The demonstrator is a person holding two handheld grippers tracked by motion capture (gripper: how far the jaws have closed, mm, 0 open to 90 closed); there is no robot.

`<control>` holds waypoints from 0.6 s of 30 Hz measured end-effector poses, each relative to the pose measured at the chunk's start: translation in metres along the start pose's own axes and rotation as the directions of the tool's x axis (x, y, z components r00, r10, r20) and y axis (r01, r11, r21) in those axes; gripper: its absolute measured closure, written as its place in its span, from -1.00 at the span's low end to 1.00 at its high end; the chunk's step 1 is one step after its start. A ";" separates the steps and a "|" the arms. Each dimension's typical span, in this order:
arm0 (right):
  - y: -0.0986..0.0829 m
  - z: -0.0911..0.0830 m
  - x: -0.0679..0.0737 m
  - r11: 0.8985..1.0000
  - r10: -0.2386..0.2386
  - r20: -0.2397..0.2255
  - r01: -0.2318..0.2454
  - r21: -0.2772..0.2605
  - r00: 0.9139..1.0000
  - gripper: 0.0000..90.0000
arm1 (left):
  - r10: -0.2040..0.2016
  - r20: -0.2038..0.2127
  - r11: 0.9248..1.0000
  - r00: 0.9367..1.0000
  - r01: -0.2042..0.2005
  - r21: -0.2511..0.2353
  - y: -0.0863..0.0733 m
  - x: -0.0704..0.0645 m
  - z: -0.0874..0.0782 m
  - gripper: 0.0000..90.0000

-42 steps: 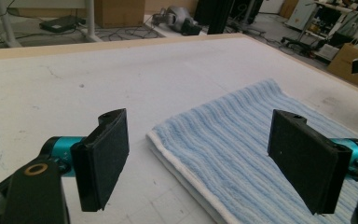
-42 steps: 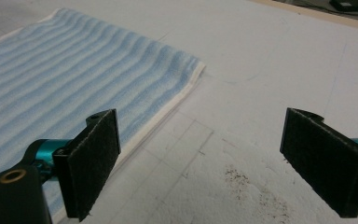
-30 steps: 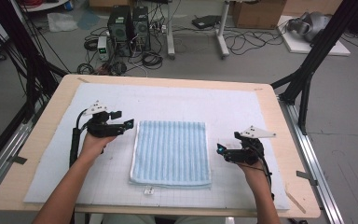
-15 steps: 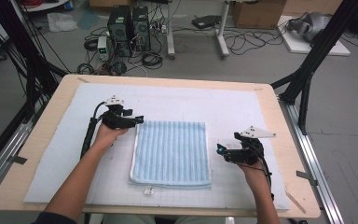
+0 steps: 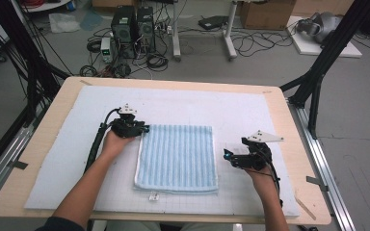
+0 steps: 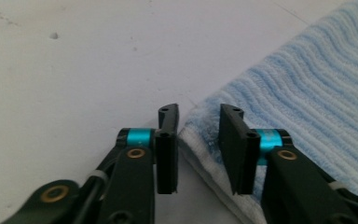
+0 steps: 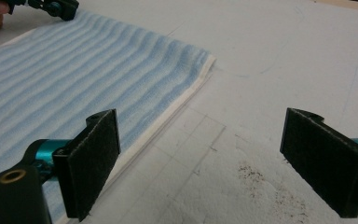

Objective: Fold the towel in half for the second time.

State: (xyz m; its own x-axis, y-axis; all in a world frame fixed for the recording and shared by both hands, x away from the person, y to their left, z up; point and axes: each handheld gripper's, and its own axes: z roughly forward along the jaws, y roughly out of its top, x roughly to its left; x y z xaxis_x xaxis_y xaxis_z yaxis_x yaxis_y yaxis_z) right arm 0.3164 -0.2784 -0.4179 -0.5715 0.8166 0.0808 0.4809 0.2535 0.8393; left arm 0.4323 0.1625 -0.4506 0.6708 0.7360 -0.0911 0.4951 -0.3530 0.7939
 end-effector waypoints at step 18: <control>0.017 0.020 0.002 0.999 0.028 -0.026 -0.028 0.015 0.999 -0.75 | -0.009 0.042 1.000 0.999 0.010 -0.024 -0.002 0.002 -0.001 0.91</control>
State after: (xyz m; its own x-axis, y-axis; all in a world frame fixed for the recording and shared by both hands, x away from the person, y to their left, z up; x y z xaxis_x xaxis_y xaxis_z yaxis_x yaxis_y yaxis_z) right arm 0.3363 -0.2620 -0.4142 -0.5747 0.8098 0.1184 0.5066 0.2384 0.8285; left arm 0.4316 0.1650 -0.4519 0.6889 0.7144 -0.1228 0.4882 -0.3321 0.8071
